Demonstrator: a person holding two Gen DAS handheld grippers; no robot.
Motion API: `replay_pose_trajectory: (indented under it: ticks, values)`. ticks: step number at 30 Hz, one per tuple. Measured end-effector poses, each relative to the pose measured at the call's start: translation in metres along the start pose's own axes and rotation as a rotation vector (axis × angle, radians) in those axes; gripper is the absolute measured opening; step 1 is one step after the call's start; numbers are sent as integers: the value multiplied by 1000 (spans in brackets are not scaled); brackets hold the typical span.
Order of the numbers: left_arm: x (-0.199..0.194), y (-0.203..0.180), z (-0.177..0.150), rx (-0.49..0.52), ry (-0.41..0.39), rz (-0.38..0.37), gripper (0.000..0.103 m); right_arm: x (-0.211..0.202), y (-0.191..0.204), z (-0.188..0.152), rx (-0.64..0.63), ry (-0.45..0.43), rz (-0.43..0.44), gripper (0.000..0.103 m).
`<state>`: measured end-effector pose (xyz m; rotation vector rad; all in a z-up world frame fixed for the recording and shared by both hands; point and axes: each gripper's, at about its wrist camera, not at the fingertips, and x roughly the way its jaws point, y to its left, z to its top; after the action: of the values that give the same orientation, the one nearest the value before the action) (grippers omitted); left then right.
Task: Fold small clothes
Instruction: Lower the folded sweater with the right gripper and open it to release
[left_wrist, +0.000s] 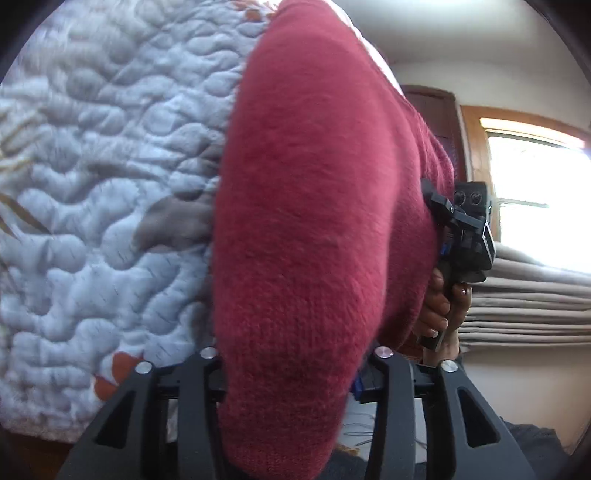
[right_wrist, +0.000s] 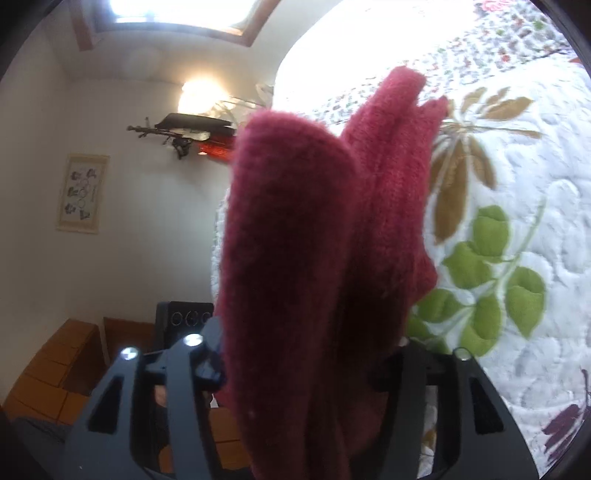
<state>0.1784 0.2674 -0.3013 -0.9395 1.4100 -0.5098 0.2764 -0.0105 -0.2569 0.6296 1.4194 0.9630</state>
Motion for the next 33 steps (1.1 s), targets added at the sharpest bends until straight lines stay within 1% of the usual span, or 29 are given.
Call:
replay_pose_trajectory:
  ticks: [1, 2, 3, 4, 5, 6, 8, 9, 10, 11, 12, 13, 15, 16, 17, 18, 19, 20, 21, 22, 24, 25, 27, 28, 29, 31, 32, 33]
  values:
    - [-3, 0, -2, 10, 1, 0, 53, -9, -1, -1, 7, -16, -45, 74]
    - [-12, 1, -7, 25, 4, 10, 59, -22, -1, -2, 13, -37, -60, 74]
    - [-28, 7, -10, 45, 5, 28, 62, -35, 3, -6, 20, -67, -69, 74]
    - [-31, -4, -15, 70, -7, 55, 67, -53, 5, -9, 26, -114, -76, 74]
    - [-39, -15, -22, 97, -37, 85, 71, -67, 10, -12, 19, -153, -94, 74]
    - [-55, -19, -28, 118, -80, 114, 72, -78, 16, -14, 5, -188, -115, 74]
    - [-87, -26, -36, 147, -173, 152, 74, -88, 22, -8, -9, -205, -122, 73]
    - [-103, -33, -42, 162, -223, 141, 74, -86, 27, -6, -19, -202, -129, 71]
    - [-113, -35, -48, 174, -258, 122, 74, -86, 26, -3, -34, -191, -131, 63]
    - [-122, -43, -52, 191, -292, 101, 74, -91, 16, 4, -50, -174, -138, 35]
    - [-128, -49, -55, 210, -312, 76, 74, -75, 29, 10, -68, -159, -157, 13]
    - [-130, -53, -50, 229, -318, 46, 74, -74, 30, 22, -84, -168, -182, 9]
    - [-122, -69, -49, 272, -303, -5, 75, -68, 33, 27, -97, -213, -213, 8]
    - [-118, -69, -45, 282, -283, -23, 76, -67, 24, 31, -68, -227, -237, 8]
    - [-106, -74, -42, 283, -261, -28, 76, -60, 4, 35, -28, -227, -265, 8]
    - [-98, -75, -31, 281, -243, -27, 76, -54, -20, 36, -3, -214, -324, 8]
    - [-95, -75, -29, 277, -225, -28, 76, -47, -34, 36, 21, -199, -351, 8]
    - [-88, -77, -28, 275, -212, -28, 75, -33, -54, 34, 51, -197, -328, 8]
    - [-87, -80, -27, 285, -204, -36, 75, -37, -57, 32, 64, -207, -302, 9]
    - [-89, -84, -25, 299, -205, -46, 75, -39, -59, 25, 67, -219, -294, 12]
    - [-95, -92, -16, 322, -219, -70, 76, -54, -43, 19, 52, -250, -291, 25]
    - [-99, -96, -8, 332, -227, -82, 77, -64, -28, 15, 37, -273, -275, 27]
    - [-101, -104, 13, 349, -243, -116, 81, -81, 10, 4, -19, -312, -257, 29]
    - [-98, -103, 23, 347, -248, -124, 82, -83, 30, -3, -48, -320, -243, 36]
    - [-94, -102, 38, 339, -245, -134, 82, -79, 41, -7, -78, -307, -223, 38]
    - [-82, -97, 62, 301, -216, -166, 82, -68, 60, -17, -133, -274, -233, 38]
    - [-71, -92, 75, 277, -192, -167, 82, -61, 59, -19, -135, -250, -224, 36]
    - [-62, -87, 85, 257, -171, -158, 82, -54, 53, -22, -126, -229, -244, 36]
